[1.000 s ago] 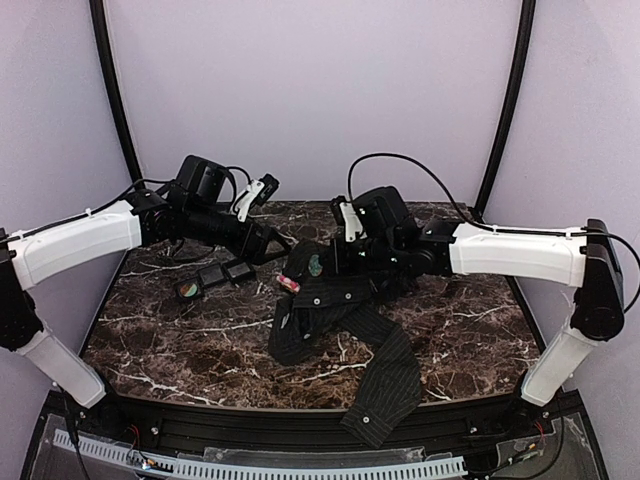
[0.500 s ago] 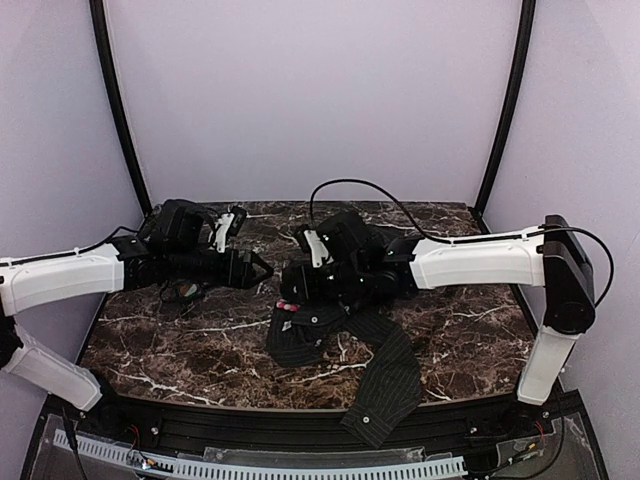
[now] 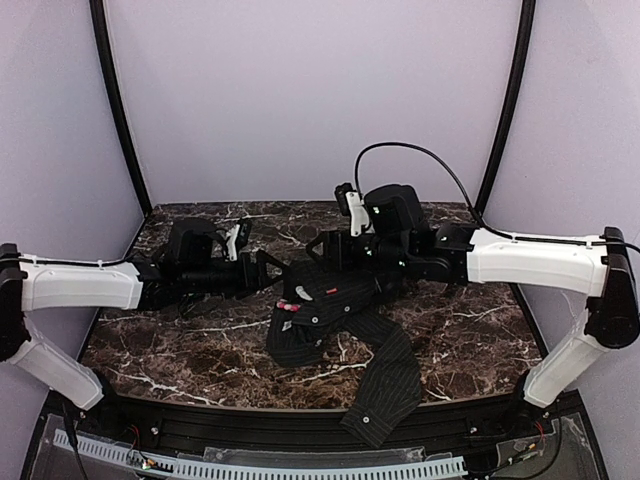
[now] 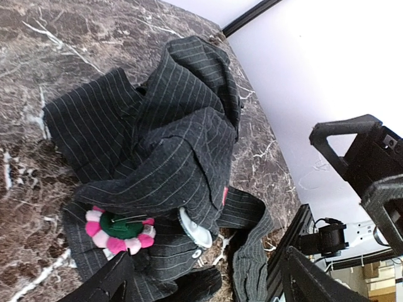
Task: Remove the brooch from the garment
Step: Place the brooch on the crumpled clothing, then pick up the brooch from the crumpled clothing.
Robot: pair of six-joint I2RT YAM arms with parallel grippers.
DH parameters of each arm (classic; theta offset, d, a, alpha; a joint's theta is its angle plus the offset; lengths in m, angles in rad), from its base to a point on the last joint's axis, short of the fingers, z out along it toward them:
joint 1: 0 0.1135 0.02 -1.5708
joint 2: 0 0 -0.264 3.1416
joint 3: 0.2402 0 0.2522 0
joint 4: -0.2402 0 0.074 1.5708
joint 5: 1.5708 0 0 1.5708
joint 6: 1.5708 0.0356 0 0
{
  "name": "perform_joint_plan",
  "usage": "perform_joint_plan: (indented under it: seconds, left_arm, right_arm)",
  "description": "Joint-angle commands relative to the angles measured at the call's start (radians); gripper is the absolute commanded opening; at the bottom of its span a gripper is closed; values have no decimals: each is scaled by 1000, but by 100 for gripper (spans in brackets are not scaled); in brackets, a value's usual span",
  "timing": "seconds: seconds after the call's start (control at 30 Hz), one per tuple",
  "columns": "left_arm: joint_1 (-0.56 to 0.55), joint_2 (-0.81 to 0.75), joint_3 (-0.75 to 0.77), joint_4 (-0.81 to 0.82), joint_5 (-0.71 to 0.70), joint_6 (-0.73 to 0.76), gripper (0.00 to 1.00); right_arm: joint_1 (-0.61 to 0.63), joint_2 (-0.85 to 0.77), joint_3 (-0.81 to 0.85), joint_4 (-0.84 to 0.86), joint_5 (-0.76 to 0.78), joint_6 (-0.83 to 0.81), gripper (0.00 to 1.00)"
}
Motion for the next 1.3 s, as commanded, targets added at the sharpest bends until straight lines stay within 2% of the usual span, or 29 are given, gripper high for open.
perform_joint_plan:
  seconds: [0.0, 0.17, 0.33, 0.5, 0.77, 0.87, 0.93, 1.17, 1.27]
  left_arm:
    - [-27, 94, 33, 101, 50, -117, 80]
    - [-52, 171, 58, 136, 59, -195, 72]
    - [-68, 212, 68, 179, 60, -241, 59]
    - [-80, 239, 75, 169, 65, -254, 44]
    - [-80, 257, 77, 156, 49, -282, 26]
    - [-80, 260, 75, 159, 49, -293, 22]
    - [-80, 262, 71, 166, 50, -298, 16]
    - [-80, 261, 62, 190, 61, -315, 3]
    - [-80, 255, 61, 180, 61, -301, 1]
  right_arm:
    - [-41, -29, -90, 12, 36, 8, 72]
    - [-62, -71, -140, 39, 27, 15, 71]
    - [-76, -92, -170, 48, 27, 14, 71]
    - [-84, -98, -184, 53, 25, 23, 71]
    - [-86, -107, -189, 56, 28, 30, 71]
    - [-86, -109, -190, 54, 30, 32, 71]
    - [-86, -110, -192, 54, 32, 34, 71]
    - [-87, -120, -204, 51, 45, 44, 71]
    - [-86, -134, -210, 53, 51, 39, 71]
